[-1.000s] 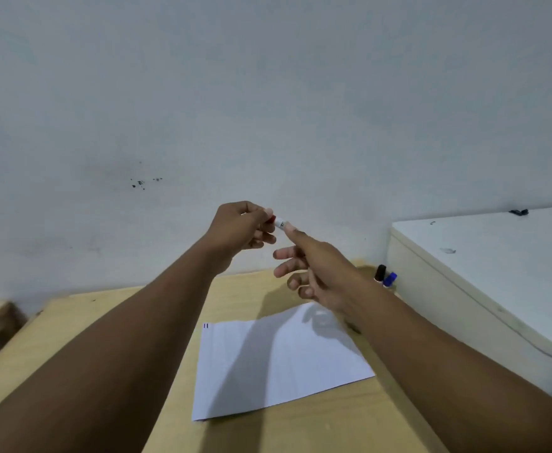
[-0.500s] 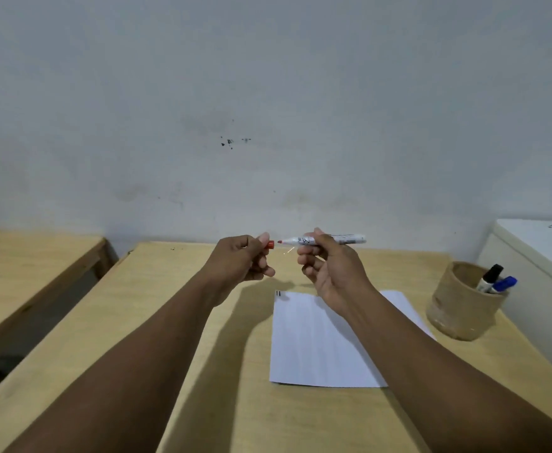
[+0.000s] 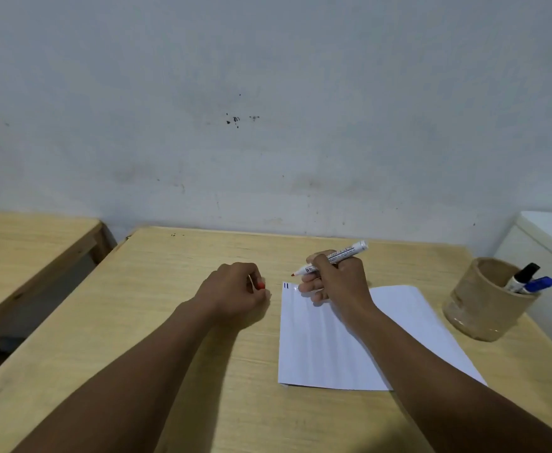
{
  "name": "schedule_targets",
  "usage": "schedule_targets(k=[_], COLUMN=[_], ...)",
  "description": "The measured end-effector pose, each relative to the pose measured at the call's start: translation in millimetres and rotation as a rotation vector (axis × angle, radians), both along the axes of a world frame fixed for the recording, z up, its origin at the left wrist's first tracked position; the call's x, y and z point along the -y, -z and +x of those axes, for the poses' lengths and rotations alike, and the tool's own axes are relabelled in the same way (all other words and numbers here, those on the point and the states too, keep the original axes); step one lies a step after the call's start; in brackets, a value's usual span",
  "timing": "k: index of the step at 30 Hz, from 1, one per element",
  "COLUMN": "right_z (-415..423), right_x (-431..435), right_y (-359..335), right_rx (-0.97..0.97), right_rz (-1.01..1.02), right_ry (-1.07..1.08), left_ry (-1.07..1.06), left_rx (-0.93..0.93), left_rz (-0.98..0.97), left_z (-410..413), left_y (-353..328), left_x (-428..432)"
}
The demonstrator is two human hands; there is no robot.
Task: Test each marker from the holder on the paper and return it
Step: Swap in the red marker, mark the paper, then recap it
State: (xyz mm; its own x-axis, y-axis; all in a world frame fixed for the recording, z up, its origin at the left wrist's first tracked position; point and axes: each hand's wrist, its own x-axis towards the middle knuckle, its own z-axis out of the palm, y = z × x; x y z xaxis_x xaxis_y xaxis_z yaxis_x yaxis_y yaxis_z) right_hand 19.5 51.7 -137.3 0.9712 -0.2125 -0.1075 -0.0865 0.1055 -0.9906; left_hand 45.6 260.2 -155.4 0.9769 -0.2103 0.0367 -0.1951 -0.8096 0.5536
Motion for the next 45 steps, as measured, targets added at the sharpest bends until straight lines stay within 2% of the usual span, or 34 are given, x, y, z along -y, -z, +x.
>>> schedule_targets(k=[4,8,17,29,31,34,37,40,45], right_z=[4,6,5,9,8,8,10,11,3], right_x=[1,4,0,1,1,2,7,14,36], right_y=[8,16,27,32,30,22,6,-15,-56], right_rx=[0.002,0.028,0.067,0.066,0.067,0.047,-0.039,-0.049,-0.064], right_rz=[0.032,-0.006,-0.272,-0.342,-0.309,-0.137,0.066,0.185,0.327], right_ry=[0.003,-0.005,-0.060,-0.090,-0.077,-0.018,0.069,0.084,-0.076], left_ry=[-0.016,-0.020,-0.033,-0.044,-0.045,-0.039,-0.016,-0.024,-0.066], left_rx=[-0.076,-0.082,-0.106,-0.131,-0.135,-0.139,-0.137,-0.108,-0.108], left_rz=[0.006,0.114,0.067,0.039,0.034,0.011,-0.089,-0.180,-0.648], left_z=[4,1,0,3,2,3,5,5,4], left_y=[-5,-6,-4,-2,-3,-5,-7,-8,-42], left_x=[7,15,13,13,14,12,6,0,13])
